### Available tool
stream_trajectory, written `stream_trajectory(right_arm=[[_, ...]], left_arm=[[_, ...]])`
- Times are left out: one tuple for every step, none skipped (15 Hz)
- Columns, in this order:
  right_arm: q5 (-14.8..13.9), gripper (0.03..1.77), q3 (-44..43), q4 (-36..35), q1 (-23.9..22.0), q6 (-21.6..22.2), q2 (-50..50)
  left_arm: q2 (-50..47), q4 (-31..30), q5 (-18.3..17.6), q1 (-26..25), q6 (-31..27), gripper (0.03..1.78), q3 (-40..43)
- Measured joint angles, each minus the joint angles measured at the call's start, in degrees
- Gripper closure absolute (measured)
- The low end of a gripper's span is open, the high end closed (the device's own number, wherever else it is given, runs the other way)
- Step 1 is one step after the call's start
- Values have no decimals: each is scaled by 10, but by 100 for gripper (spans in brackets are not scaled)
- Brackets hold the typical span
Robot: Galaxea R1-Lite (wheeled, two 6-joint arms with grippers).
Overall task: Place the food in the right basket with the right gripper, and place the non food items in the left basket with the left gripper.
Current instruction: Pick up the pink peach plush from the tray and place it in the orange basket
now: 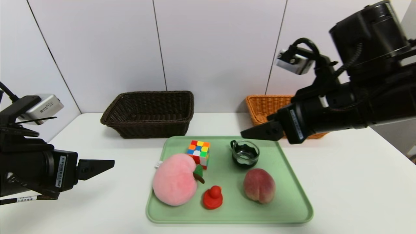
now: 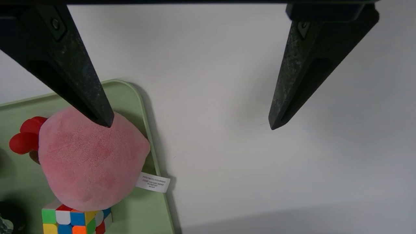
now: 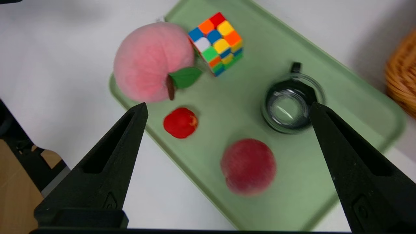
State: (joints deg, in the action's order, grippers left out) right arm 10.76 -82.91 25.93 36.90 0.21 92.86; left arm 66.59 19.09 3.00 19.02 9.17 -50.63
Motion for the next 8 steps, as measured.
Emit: stream_trajectory(right_arm=[[1, 9, -21, 0, 18, -1, 25], [2, 9, -39, 0, 32, -2, 47], [2, 9, -59, 0, 45, -3, 68], [2, 9, -77, 1, 58, -5, 88], [2, 9, -93, 2, 71, -11, 106], [2, 9, -107, 2, 82, -21, 123], [2, 9, -117, 2, 94, -35, 139], [2, 9, -123, 0, 103, -51, 153]], left_arm=[[0, 3, 3, -3, 0, 12, 0], [0, 5, 6, -5, 0, 12, -1], [-1, 5, 7, -8, 0, 12, -1], [-1, 6, 7, -10, 0, 12, -1], [-1, 6, 7, -13, 0, 12, 0], [-1, 6, 7, -15, 0, 12, 0], [-1, 6, 7, -15, 0, 12, 0], [-1, 6, 7, -16, 0, 12, 0]])
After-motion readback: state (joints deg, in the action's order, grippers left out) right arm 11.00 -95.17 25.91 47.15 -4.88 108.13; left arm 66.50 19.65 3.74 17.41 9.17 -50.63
